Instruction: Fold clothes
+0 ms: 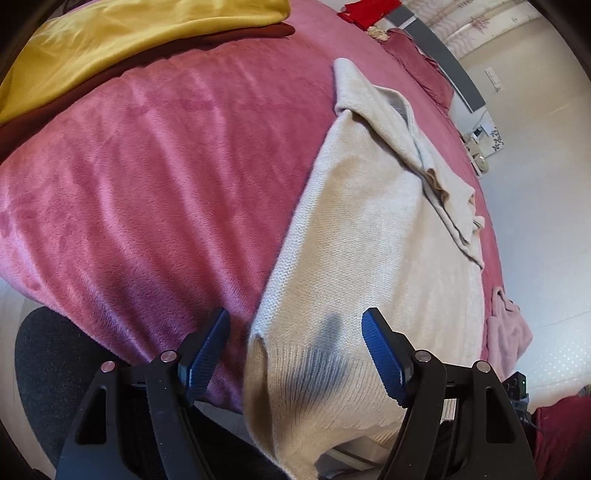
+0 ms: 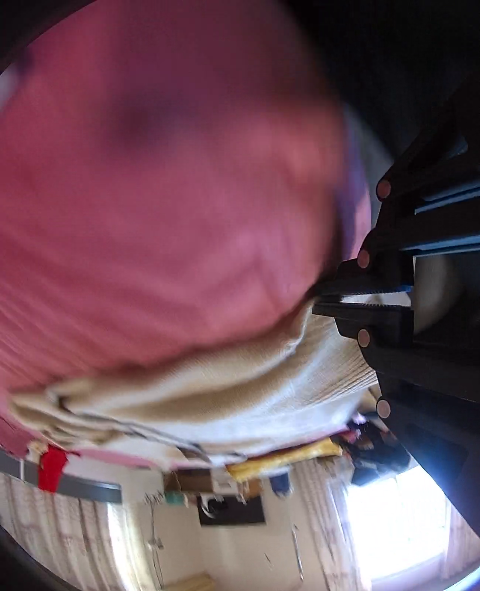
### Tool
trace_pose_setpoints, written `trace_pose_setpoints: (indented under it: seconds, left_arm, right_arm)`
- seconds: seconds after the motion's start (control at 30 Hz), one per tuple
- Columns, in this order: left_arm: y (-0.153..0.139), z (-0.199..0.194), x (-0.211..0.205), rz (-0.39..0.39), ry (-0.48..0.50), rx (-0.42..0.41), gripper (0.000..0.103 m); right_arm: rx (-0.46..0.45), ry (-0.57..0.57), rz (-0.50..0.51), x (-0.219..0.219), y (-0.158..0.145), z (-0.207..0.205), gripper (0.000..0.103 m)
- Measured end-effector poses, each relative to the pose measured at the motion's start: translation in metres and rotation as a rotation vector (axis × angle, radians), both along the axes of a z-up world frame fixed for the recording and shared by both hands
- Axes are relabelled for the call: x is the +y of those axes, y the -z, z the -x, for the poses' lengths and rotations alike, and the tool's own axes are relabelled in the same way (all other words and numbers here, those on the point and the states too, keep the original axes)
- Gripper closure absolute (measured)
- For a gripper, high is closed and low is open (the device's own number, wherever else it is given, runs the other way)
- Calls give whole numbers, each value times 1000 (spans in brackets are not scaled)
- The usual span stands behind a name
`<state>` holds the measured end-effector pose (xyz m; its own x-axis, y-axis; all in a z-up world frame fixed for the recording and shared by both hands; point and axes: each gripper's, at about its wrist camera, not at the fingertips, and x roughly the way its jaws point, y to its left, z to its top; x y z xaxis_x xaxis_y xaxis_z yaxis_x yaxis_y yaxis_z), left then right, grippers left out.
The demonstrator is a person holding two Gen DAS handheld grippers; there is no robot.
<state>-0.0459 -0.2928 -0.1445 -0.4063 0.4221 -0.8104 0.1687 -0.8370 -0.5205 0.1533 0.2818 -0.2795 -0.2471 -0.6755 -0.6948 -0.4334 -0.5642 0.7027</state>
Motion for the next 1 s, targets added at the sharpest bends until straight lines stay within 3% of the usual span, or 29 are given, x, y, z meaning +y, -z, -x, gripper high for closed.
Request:
trace_pose_setpoints:
  seconds: [0.03, 0.13, 0.23, 0.3, 0.5, 0.6, 0.73, 0.87, 1.0]
  left_arm:
    - [0, 0, 2, 12, 15, -5, 28]
    - [0, 0, 6, 48, 62, -18, 28]
    - [3, 2, 12, 71, 138, -53, 27]
    - [8, 4, 18, 72, 200, -98, 26]
    - [6, 6, 36, 206, 339, -132, 25]
    - [10, 5, 35, 186, 367, -132, 25]
    - [13, 5, 22, 75, 346, -167, 22]
    - [21, -2, 21, 5, 392, -246, 22]
    - [29, -9, 44, 138, 493, -291, 21]
  right_arm:
    - [-7, -3, -4, 7, 1, -2, 98]
    - [50, -31, 34, 9, -14, -1, 76]
    - [179, -121, -118, 7, -44, 8, 71]
    - [232, -211, -111, -1, -51, 19, 69]
    - [145, -397, -148, -37, -23, 46, 68]
    - [161, -424, -61, -56, -15, 42, 61]
    - [143, -400, 83, -96, -1, 53, 56]
    - [52, -430, 196, -107, 20, 53, 58]
    - [30, -438, 198, -119, 27, 60, 59]
